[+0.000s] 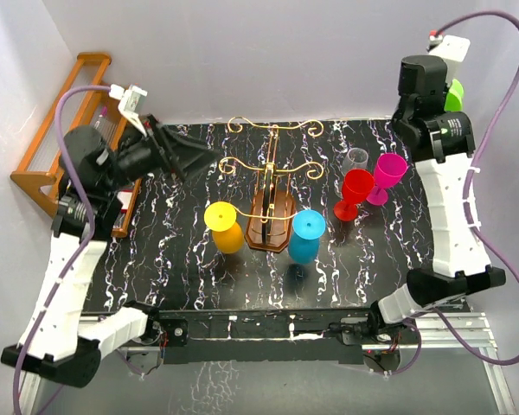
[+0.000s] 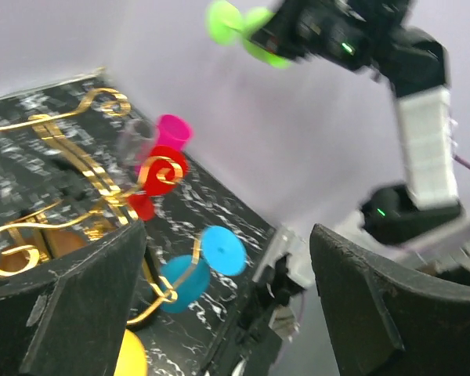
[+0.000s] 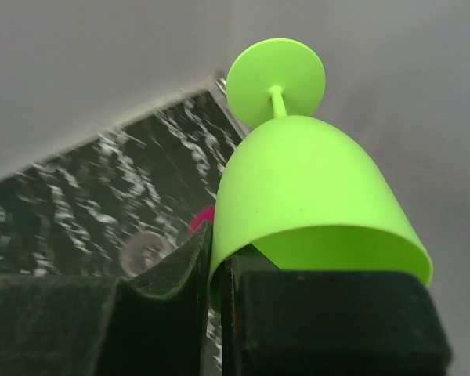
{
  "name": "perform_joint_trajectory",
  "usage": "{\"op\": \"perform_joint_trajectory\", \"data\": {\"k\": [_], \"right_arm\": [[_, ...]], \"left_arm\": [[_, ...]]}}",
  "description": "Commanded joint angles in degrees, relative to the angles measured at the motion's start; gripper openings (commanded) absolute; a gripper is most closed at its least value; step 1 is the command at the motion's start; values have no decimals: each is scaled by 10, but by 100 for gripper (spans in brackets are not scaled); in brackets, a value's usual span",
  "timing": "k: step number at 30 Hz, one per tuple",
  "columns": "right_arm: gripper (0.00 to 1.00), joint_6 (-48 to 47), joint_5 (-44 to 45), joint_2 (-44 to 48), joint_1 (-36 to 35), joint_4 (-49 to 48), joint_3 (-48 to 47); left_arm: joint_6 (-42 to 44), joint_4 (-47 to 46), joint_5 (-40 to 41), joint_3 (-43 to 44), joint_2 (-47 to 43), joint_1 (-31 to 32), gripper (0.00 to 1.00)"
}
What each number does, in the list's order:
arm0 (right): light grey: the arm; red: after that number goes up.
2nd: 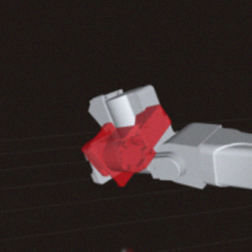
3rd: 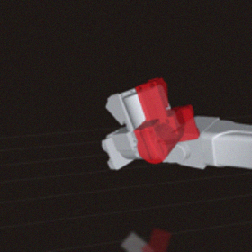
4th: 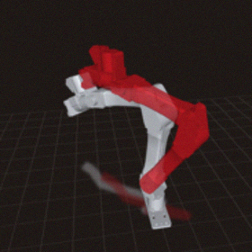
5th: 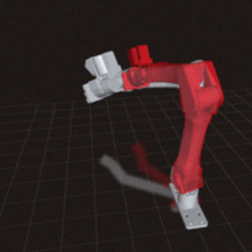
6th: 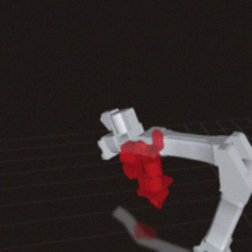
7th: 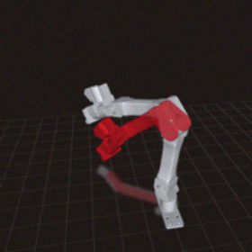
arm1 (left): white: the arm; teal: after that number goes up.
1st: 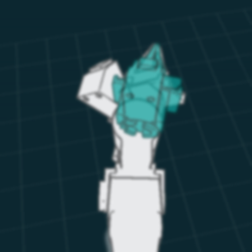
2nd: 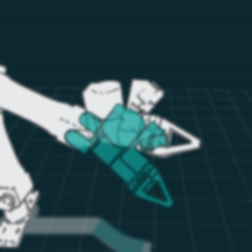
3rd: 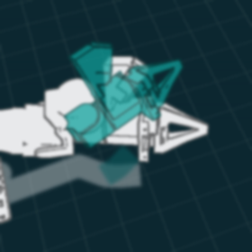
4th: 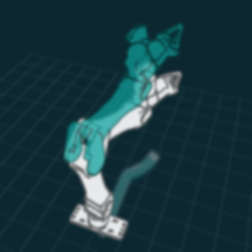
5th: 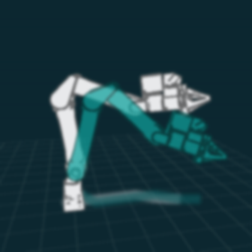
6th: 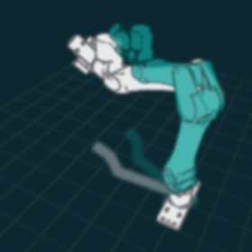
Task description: Take the wine glass off the wine glass rack
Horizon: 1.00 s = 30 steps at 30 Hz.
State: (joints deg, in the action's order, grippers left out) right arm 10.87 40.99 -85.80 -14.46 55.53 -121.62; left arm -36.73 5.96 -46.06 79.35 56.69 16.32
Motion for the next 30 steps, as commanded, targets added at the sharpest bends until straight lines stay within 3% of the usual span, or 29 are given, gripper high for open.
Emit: {"op": "perform_joint_trajectory", "data": {"k": [1,5,8,16,30], "right_arm": [[8,45,-31,21,96,125,34],[8,61,-155,43,168,133,135],[8,67,-212,71,197,128,196],[8,67,-336,99,218,125,295],[8,55,-430,87,229,69,387]], "left_arm": [[64,224,196,106,81,0,82],[69,345,259,193,176,-4,80],[65,357,264,204,204,-11,80],[58,327,235,161,199,-37,79],[117,366,255,89,126,-52,79]]}}
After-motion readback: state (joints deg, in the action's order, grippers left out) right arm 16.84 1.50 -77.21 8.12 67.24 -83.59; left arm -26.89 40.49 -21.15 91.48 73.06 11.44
